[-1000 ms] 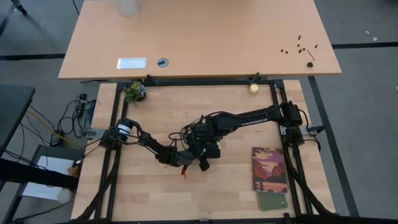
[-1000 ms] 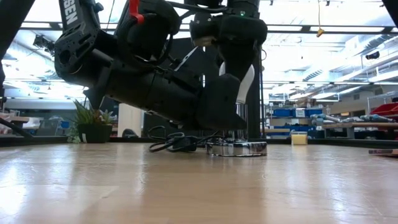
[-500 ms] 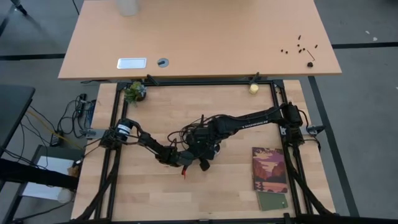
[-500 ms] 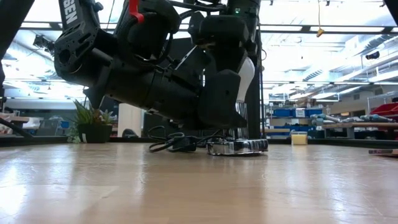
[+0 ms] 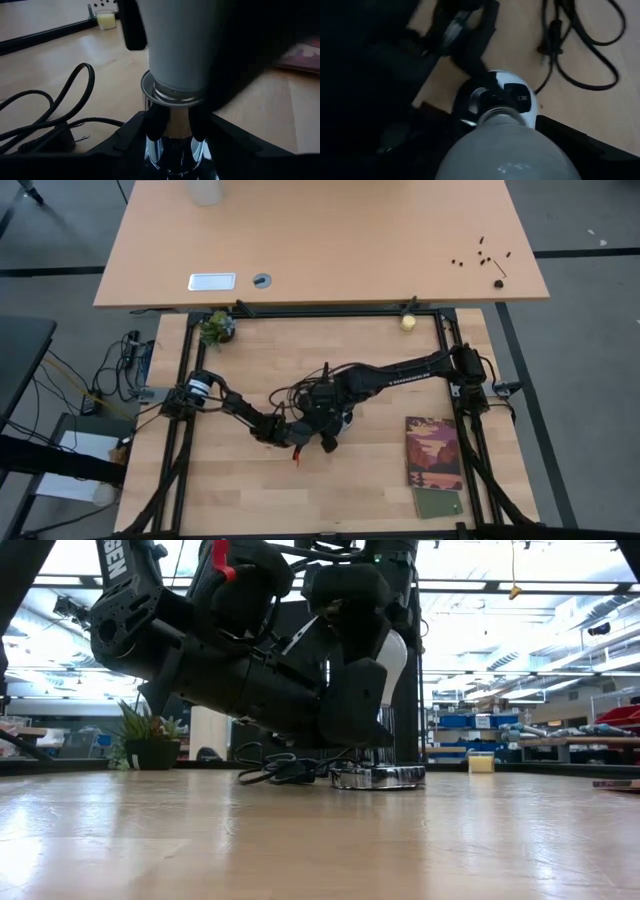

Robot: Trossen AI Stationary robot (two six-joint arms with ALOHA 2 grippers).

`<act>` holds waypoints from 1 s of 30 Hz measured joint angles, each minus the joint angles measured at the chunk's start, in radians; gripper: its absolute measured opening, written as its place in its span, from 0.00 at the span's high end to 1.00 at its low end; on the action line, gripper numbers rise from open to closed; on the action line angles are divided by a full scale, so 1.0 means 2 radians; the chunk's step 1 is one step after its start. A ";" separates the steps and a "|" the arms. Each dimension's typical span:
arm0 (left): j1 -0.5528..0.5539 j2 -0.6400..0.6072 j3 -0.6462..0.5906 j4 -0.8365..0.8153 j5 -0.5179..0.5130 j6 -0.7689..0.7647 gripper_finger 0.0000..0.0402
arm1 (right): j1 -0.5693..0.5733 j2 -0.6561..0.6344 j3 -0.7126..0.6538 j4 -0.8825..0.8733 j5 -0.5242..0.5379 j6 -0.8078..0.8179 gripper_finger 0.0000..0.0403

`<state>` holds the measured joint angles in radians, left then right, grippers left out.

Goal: Screw lightbulb
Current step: Insert the white lightbulb into the silver lamp

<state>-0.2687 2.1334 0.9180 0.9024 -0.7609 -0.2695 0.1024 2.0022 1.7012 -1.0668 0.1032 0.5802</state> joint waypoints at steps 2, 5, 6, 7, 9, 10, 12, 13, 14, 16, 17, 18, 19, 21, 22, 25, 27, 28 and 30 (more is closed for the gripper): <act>0.000 0.000 0.000 0.000 -0.001 0.000 0.54 | 0.000 0.000 0.000 0.000 -0.002 -0.022 0.29; 0.000 0.000 0.000 -0.001 0.000 0.000 0.54 | 0.000 0.000 0.000 0.000 -0.006 -0.057 0.22; 0.000 0.000 0.000 -0.001 0.000 0.000 0.54 | 0.000 0.000 0.000 0.000 -0.006 -0.065 0.20; 0.000 0.000 0.000 -0.002 0.000 0.000 0.54 | -0.001 0.000 0.000 0.000 -0.006 -0.072 0.17; 0.000 0.000 0.000 -0.002 0.001 0.000 0.54 | -0.002 0.000 0.000 0.000 -0.005 -0.084 0.12; 0.000 0.000 0.000 -0.002 0.002 0.000 0.54 | -0.002 0.000 0.000 0.000 -0.005 -0.091 0.10; 0.000 0.000 0.000 -0.002 0.004 0.000 0.54 | -0.002 0.000 0.000 0.000 -0.005 -0.100 0.06; 0.000 0.000 0.000 -0.002 0.004 0.001 0.54 | -0.002 0.000 0.000 0.000 -0.005 -0.105 0.04; 0.000 0.000 0.000 -0.003 0.004 0.001 0.54 | -0.002 0.000 0.000 0.000 -0.005 -0.109 0.03; 0.000 0.000 0.000 -0.003 0.004 0.001 0.54 | -0.002 -0.002 0.000 0.000 -0.005 -0.119 0.01; 0.000 0.000 0.000 -0.002 0.005 0.001 0.54 | -0.003 -0.003 0.000 0.000 -0.006 -0.121 0.01; 0.000 0.000 0.000 -0.002 0.006 0.001 0.54 | -0.003 -0.005 0.000 0.000 -0.007 -0.122 0.01; 0.000 0.000 0.000 -0.002 0.007 0.001 0.54 | -0.003 -0.008 0.000 -0.003 -0.007 -0.122 0.02; 0.000 0.000 0.000 -0.003 0.007 0.001 0.54 | -0.003 -0.013 0.000 -0.005 -0.007 -0.125 0.02; 0.000 0.000 0.000 -0.003 0.007 0.001 0.54 | -0.003 -0.017 0.000 -0.005 -0.007 -0.128 0.03; 0.000 0.000 0.000 -0.003 0.006 0.001 0.54 | -0.003 -0.024 0.001 -0.005 -0.007 -0.133 0.03; 0.000 0.000 0.000 -0.003 0.006 0.001 0.54 | -0.004 -0.025 0.000 -0.005 -0.007 -0.135 0.03; 0.000 0.000 0.000 -0.003 0.006 0.000 0.54 | -0.004 -0.027 0.000 -0.002 -0.007 -0.135 0.03; 0.000 0.000 0.000 -0.003 0.006 0.000 0.54 | -0.007 -0.032 0.000 -0.002 -0.007 -0.139 0.03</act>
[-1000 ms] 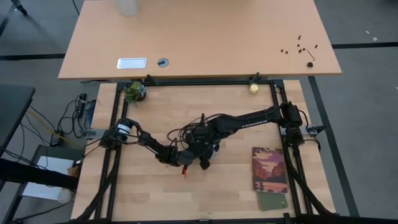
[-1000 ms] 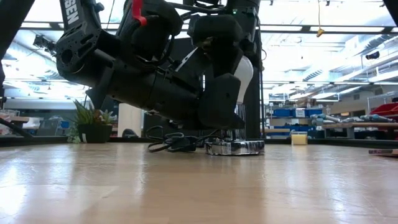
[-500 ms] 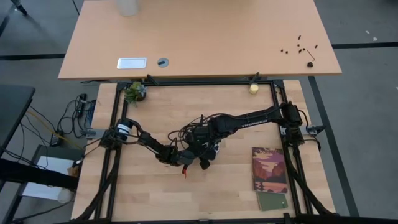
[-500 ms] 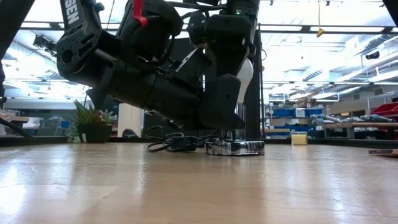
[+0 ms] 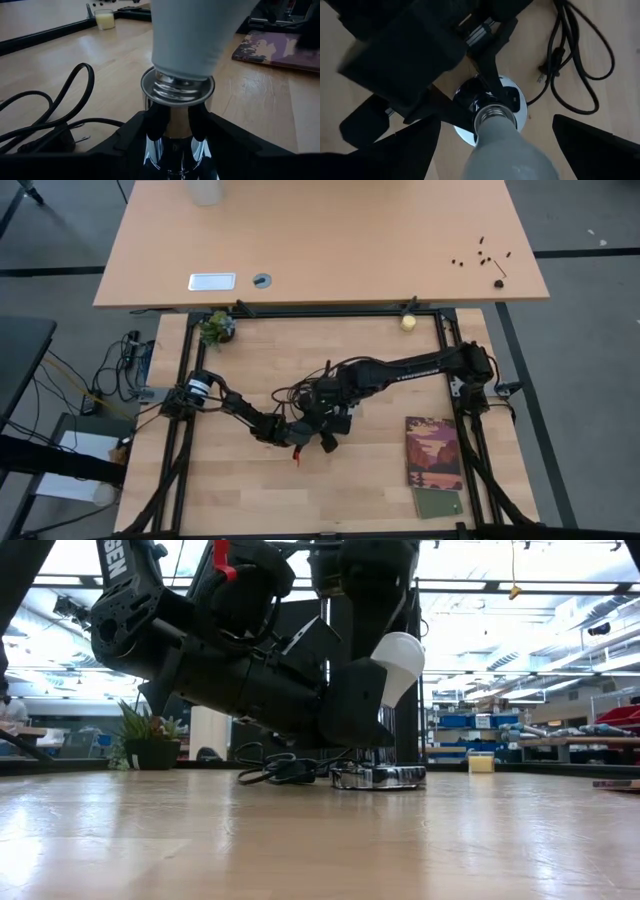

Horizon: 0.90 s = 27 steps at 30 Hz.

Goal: Screw lightbulb
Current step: Insert the white lightbulb into the silver lamp

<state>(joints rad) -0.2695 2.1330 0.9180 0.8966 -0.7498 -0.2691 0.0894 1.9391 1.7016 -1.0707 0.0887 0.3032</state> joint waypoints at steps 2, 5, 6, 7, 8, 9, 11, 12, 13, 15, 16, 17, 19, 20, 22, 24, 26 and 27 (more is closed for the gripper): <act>0.000 0.000 0.000 0.000 -0.001 0.000 0.54 | -0.003 -0.009 0.000 0.002 0.000 -0.006 0.03; 0.000 0.000 0.000 0.000 -0.002 0.000 0.54 | -0.007 -0.028 0.000 0.004 0.011 -0.017 0.03; 0.000 0.000 0.000 -0.001 -0.002 0.000 0.54 | -0.008 -0.036 0.000 0.005 0.014 -0.023 0.03; 0.000 0.000 0.000 -0.001 -0.002 0.000 0.54 | -0.009 -0.045 0.000 0.007 0.020 -0.033 0.03; 0.000 0.000 0.000 -0.001 -0.002 0.000 0.54 | -0.009 -0.054 0.000 0.008 0.026 -0.047 0.03; 0.000 0.000 0.000 -0.001 -0.002 0.000 0.54 | -0.009 -0.063 0.000 0.008 0.031 -0.066 0.03; 0.000 0.000 0.000 -0.001 -0.002 0.000 0.54 | -0.009 -0.081 0.000 0.007 0.035 -0.116 0.03; 0.000 0.000 0.000 -0.001 -0.002 0.000 0.54 | -0.009 -0.089 0.000 0.006 0.035 -0.147 0.03; 0.000 0.000 0.000 -0.001 -0.002 0.000 0.54 | -0.009 -0.098 0.000 0.003 0.035 -0.181 0.03; 0.000 0.000 0.000 -0.001 -0.002 0.000 0.54 | -0.006 -0.115 0.000 -0.006 0.035 -0.261 0.04; 0.000 0.000 0.000 -0.001 -0.002 0.000 0.54 | -0.005 -0.122 0.000 -0.012 0.035 -0.299 0.04; 0.000 0.000 0.000 -0.001 -0.002 0.000 0.54 | -0.003 -0.126 0.000 -0.018 0.035 -0.339 0.04; 0.000 0.000 0.000 -0.001 -0.002 0.001 0.54 | -0.003 -0.131 0.001 -0.033 0.035 -0.435 0.05; 0.000 0.000 0.000 -0.001 -0.002 0.001 0.54 | -0.003 -0.131 0.001 -0.045 0.035 -0.482 0.06; 0.000 0.000 0.000 -0.001 -0.002 0.002 0.54 | -0.003 -0.128 0.001 -0.072 0.034 -0.550 0.07; 0.000 0.000 0.000 -0.001 -0.002 0.003 0.54 | -0.010 -0.117 -0.002 -0.090 0.034 -0.587 0.07; 0.000 0.000 0.000 -0.001 -0.001 0.003 0.54 | -0.018 -0.106 -0.017 -0.091 0.034 -0.611 0.07; 0.000 0.000 0.000 -0.001 -0.001 0.003 0.54 | -0.021 -0.102 -0.026 -0.088 0.034 -0.621 0.08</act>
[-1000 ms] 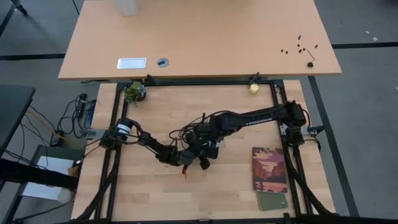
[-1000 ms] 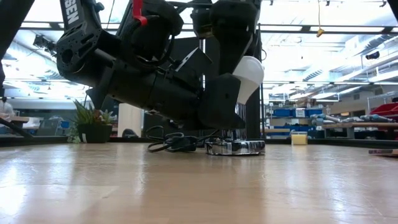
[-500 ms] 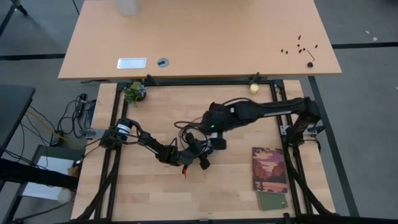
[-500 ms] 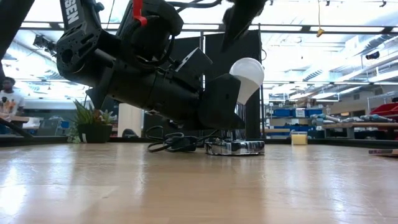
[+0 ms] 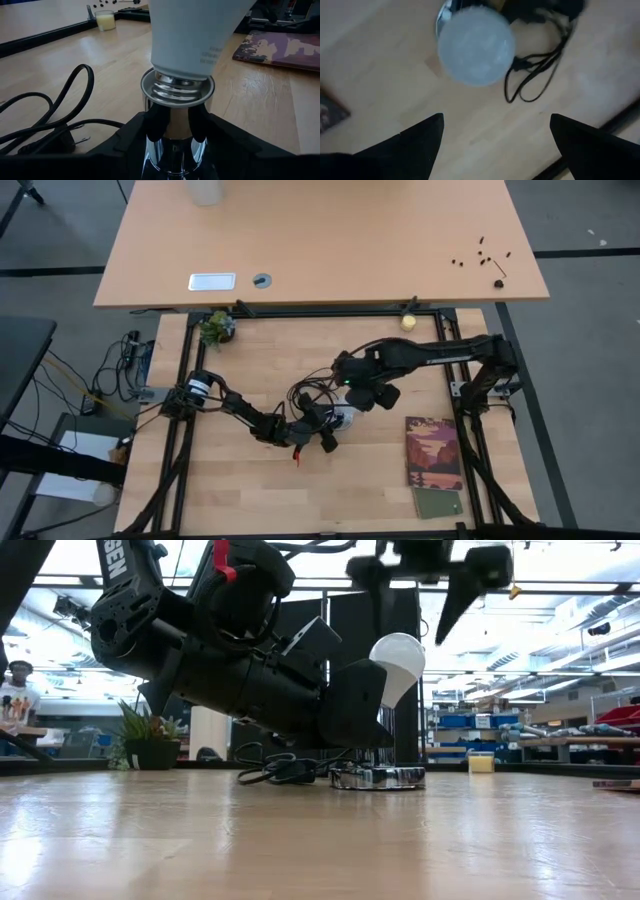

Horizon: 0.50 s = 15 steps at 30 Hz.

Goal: Screw lightbulb
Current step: Insert the white lightbulb into the silver lamp

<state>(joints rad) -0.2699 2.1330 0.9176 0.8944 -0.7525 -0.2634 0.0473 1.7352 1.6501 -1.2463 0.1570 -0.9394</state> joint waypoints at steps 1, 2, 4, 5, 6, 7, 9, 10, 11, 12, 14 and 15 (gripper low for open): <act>0.000 0.000 0.000 0.000 0.000 0.000 0.54 | -0.003 0.003 -0.009 0.008 0.000 -0.002 0.08; 0.000 0.000 0.000 0.000 0.000 0.000 0.54 | -0.005 0.005 -0.015 0.018 0.000 -0.003 0.08; 0.000 0.000 0.000 0.000 0.000 0.000 0.54 | -0.008 0.006 -0.031 0.037 0.000 -0.006 0.08; 0.000 0.000 0.000 0.000 0.000 0.000 0.54 | -0.008 0.007 -0.039 0.049 -0.001 -0.011 0.08; 0.000 0.000 0.000 -0.001 0.000 0.000 0.54 | -0.008 0.007 -0.046 0.063 -0.007 -0.020 0.08; 0.000 0.000 0.000 -0.001 0.000 0.000 0.54 | -0.007 0.007 -0.052 0.074 -0.013 -0.029 0.08; 0.000 0.000 0.000 -0.001 0.000 0.000 0.54 | -0.001 0.006 -0.062 0.092 -0.023 -0.033 0.08; 0.001 0.000 0.000 -0.001 0.000 0.000 0.54 | 0.001 0.006 -0.068 0.105 -0.028 -0.034 0.08; 0.001 0.000 0.000 -0.002 0.000 0.000 0.54 | 0.003 0.006 -0.075 0.116 -0.035 -0.034 0.08; 0.001 0.000 0.000 -0.002 0.000 0.000 0.54 | 0.005 0.006 -0.083 0.122 -0.039 -0.036 0.08; 0.001 0.000 0.000 -0.002 0.000 0.000 0.54 | 0.008 0.006 -0.094 0.130 -0.042 -0.041 0.08; 0.001 0.000 0.000 -0.002 0.000 0.000 0.54 | 0.010 0.006 -0.099 0.140 -0.042 -0.041 0.08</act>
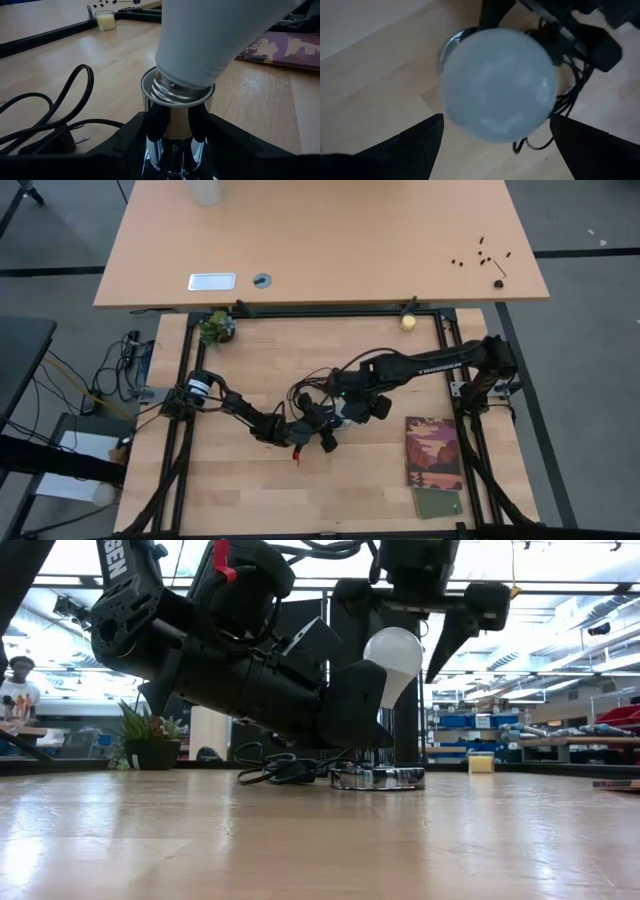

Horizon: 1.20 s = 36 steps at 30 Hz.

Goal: Screw lightbulb
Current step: Insert the white lightbulb into the silver lamp

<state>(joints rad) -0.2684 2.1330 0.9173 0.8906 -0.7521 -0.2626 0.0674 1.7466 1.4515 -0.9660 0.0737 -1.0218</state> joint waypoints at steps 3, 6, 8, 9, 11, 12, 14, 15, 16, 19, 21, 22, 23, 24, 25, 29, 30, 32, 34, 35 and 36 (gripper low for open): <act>0.000 0.000 0.000 0.000 0.000 0.000 0.54 | 0.003 0.000 -0.012 0.016 -0.007 0.000 0.08; 0.000 0.000 0.000 -0.001 0.000 0.000 0.54 | 0.006 0.000 -0.018 0.043 -0.009 0.000 0.08; 0.000 0.000 0.000 -0.001 0.000 0.000 0.54 | 0.006 0.000 -0.018 0.054 -0.011 0.002 0.08; 0.000 0.000 0.000 -0.001 0.000 0.000 0.54 | 0.006 0.000 -0.018 0.063 -0.012 0.003 0.08; 0.000 0.000 0.000 -0.001 0.000 0.000 0.54 | 0.008 0.000 -0.018 0.068 -0.013 0.003 0.08; 0.000 0.000 0.000 -0.001 0.000 0.000 0.54 | 0.009 0.000 -0.018 0.068 -0.013 0.003 0.08; 0.000 0.000 0.000 -0.001 0.000 0.000 0.54 | 0.011 0.000 -0.018 0.068 -0.013 0.003 0.08; 0.000 0.000 0.000 -0.001 0.000 0.000 0.54 | 0.012 0.000 -0.018 0.067 -0.013 0.005 0.08; 0.000 0.000 0.000 -0.001 0.000 0.000 0.54 | 0.012 0.000 -0.018 0.067 -0.013 0.007 0.08; 0.000 0.000 0.000 -0.001 0.000 0.000 0.54 | 0.013 0.008 -0.018 0.070 -0.011 0.011 0.08; 0.000 0.000 0.000 -0.001 0.000 0.000 0.54 | 0.015 0.014 -0.018 0.068 -0.009 0.015 0.09; 0.000 0.000 0.000 -0.001 0.000 0.000 0.54 | 0.017 0.016 -0.018 0.069 -0.009 0.016 0.10; 0.000 0.000 0.000 -0.001 0.000 0.000 0.54 | 0.018 0.018 -0.018 0.064 -0.009 0.016 0.12; 0.000 0.000 0.000 -0.001 0.000 0.000 0.54 | 0.018 0.022 -0.018 0.063 -0.009 0.016 0.13; 0.000 0.000 0.000 -0.002 0.000 0.000 0.54 | 0.018 0.026 -0.018 0.070 -0.009 0.016 0.15; 0.000 0.000 0.000 -0.002 0.000 -0.001 0.54 | 0.018 0.026 -0.018 0.072 -0.008 0.024 0.21; 0.000 0.000 0.000 -0.002 0.000 0.000 0.54 | 0.018 0.026 -0.018 0.072 -0.008 0.028 0.23; 0.000 0.000 0.000 -0.002 0.000 -0.001 0.54 | 0.018 0.026 -0.018 0.070 -0.008 0.037 0.27; 0.000 0.000 0.000 -0.002 0.000 0.000 0.54 | 0.017 0.026 -0.018 0.070 -0.008 0.046 0.32; 0.000 0.000 0.000 -0.002 0.001 0.000 0.54 | 0.016 0.026 -0.018 0.070 -0.008 0.052 0.34; 0.000 0.000 0.000 -0.002 0.001 -0.001 0.54 | 0.015 0.026 -0.018 0.070 -0.008 0.060 0.36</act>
<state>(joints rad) -0.2684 2.1338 0.9173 0.8867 -0.7506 -0.2642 0.0979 1.7977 1.4155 -0.8262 0.0573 -0.9025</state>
